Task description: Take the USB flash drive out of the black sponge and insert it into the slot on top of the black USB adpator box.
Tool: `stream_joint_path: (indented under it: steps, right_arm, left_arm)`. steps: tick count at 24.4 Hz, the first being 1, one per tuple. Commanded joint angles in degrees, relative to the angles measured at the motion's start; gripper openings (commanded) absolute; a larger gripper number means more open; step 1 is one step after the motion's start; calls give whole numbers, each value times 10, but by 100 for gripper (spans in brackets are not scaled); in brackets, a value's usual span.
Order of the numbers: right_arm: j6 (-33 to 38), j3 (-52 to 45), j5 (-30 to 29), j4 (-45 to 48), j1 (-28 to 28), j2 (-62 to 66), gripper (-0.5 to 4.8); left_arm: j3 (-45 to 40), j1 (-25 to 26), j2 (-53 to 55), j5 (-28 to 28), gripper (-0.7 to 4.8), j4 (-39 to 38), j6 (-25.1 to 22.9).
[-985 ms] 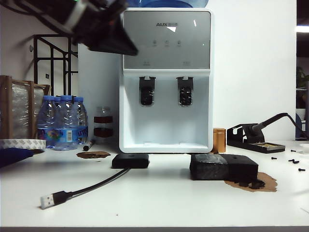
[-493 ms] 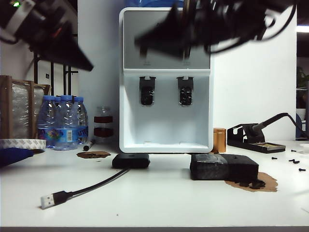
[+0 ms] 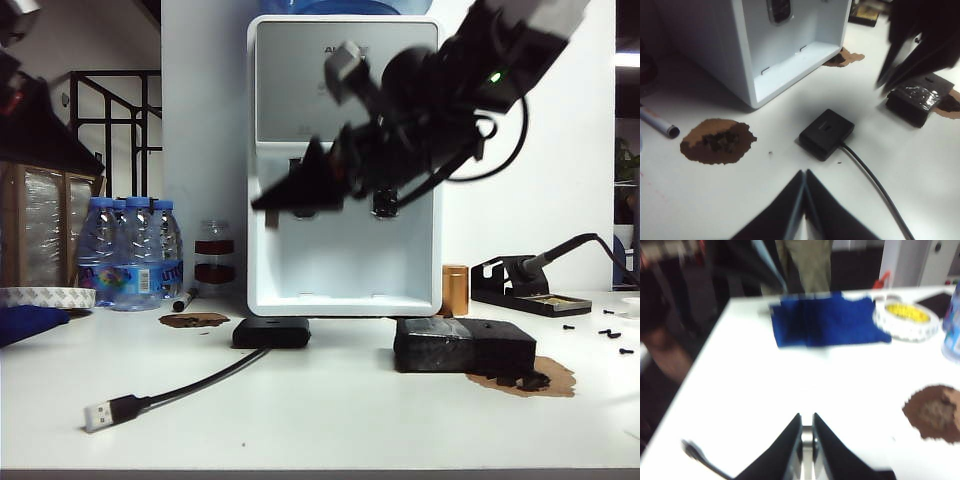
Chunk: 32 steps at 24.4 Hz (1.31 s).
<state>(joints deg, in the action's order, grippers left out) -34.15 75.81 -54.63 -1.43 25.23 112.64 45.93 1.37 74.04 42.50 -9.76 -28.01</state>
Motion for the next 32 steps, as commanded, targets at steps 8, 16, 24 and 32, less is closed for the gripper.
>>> stream_joint_path:
  steps: [8,16,24,32]
  right_arm:
    - [-115,61,82,-57,8,85,-3]
    - [4,60,47,113,7,109,-3]
    - [4,63,56,115,2,158,-3]
    - [-31,63,85,109,-17,165,-3]
  left_arm:
    - [-64,17,-1,42,-4,-38,-163]
    - [-85,17,-1,68,-4,-44,-216]
    - [-85,17,-1,90,-4,-11,-216]
    - [-85,17,-1,101,-4,4,-215]
